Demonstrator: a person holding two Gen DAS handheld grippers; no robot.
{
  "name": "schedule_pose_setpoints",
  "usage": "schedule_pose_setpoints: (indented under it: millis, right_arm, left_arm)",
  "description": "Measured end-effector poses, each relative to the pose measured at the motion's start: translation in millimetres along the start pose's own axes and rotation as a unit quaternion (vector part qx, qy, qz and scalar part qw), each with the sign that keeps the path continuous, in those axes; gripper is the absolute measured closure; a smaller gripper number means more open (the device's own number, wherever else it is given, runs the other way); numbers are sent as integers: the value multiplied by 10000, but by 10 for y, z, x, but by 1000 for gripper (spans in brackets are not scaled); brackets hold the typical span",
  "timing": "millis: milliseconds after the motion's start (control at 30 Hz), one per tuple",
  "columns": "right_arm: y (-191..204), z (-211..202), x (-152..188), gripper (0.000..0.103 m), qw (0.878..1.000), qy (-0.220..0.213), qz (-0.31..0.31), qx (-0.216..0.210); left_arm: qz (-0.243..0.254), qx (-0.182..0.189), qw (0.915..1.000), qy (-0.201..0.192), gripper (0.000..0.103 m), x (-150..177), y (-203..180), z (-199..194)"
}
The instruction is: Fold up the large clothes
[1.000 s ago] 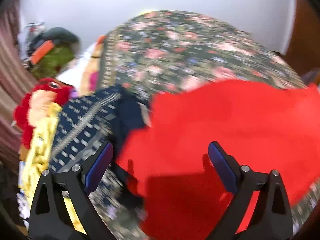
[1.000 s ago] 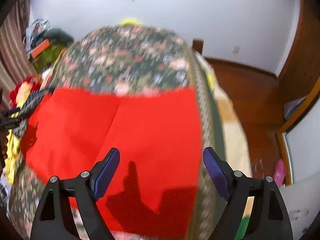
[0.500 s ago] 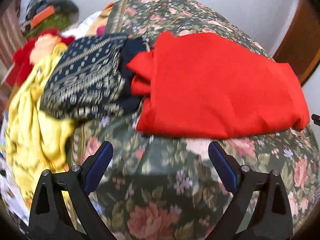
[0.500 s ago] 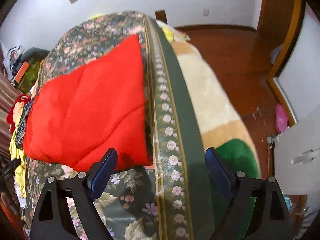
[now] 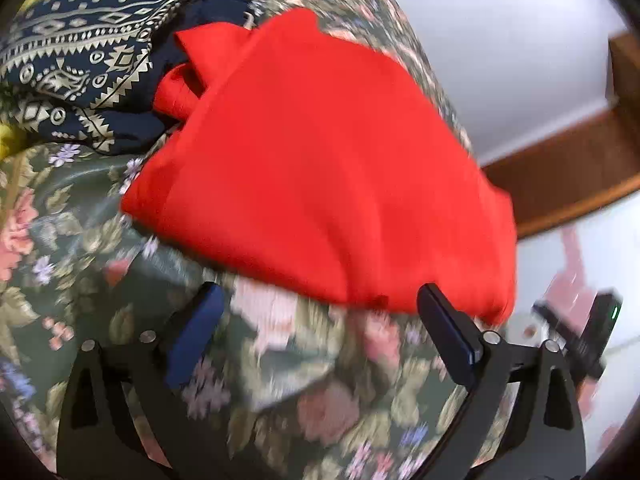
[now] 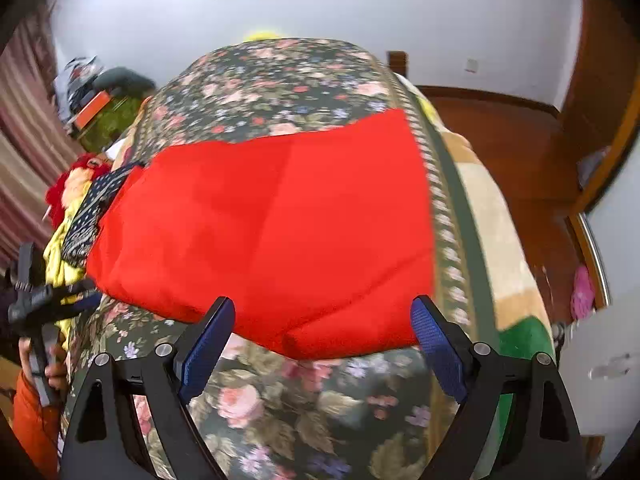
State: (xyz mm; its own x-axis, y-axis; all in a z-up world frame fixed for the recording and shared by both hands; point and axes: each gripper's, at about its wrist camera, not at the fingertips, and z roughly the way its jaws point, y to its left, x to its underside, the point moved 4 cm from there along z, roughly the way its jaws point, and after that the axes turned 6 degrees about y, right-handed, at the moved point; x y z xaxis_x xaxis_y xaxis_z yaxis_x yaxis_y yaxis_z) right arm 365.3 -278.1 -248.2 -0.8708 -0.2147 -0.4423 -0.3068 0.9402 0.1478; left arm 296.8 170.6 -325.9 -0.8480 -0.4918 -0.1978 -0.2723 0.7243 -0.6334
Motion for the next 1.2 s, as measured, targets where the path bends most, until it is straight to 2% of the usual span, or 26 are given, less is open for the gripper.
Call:
schedule_pose_setpoints:
  millis: [133, 333, 400, 467, 500, 567, 633, 800, 900, 1000, 1067, 1200]
  right_arm:
    - [190, 95, -61, 15, 9998, 8, -194, -64]
    - [417, 195, -135, 15, 9992, 46, -381, -131]
    - [478, 225, -145, 15, 9989, 72, -445, -112]
    - [527, 240, -142, 15, 9987, 101, -487, -102]
    - [551, 248, -150, 15, 9986, 112, -506, -103]
    - [615, 255, -171, 15, 9984, 133, -537, -102]
    - [688, 248, -195, 15, 9981, 139, -582, -126]
    - [1019, 193, -327, 15, 9957, 87, -903, -197]
    - [1346, 209, -412, 14, 9931, 32, -1119, -334]
    - [1750, 334, -465, 10, 9894, 65, -1318, -608]
    - [2043, 489, -462, 10, 9854, 173, -1487, -807]
    - [2624, 1023, -350, 10, 9728, 766, -1962, -965]
  left_arm:
    - [-358, 425, 9982, -232, 2, -254, 132, 110]
    - [-541, 676, 9948, -532, 4, -663, 192, 272]
    - [-678, 543, 9942, -638, 17, -755, 253, 284]
    - [-850, 376, 9933, -690, 41, -824, 314, 294]
    - [-909, 318, 9927, -727, 49, -839, 346, 280]
    - [-940, 319, 9921, -767, 77, -847, 355, 239]
    - [-902, 272, 9918, -862, 87, -824, 360, 140]
    - [-421, 302, 9879, -1459, 91, -753, 89, -369]
    - [26, 66, 9810, -1940, 91, -704, -147, -751]
    - [267, -79, 9731, -2287, 91, -618, -225, -1149]
    - [408, -345, 9671, -2487, 91, -613, -252, -1316]
    - [567, -771, 9570, -2738, 91, -503, -187, -1589]
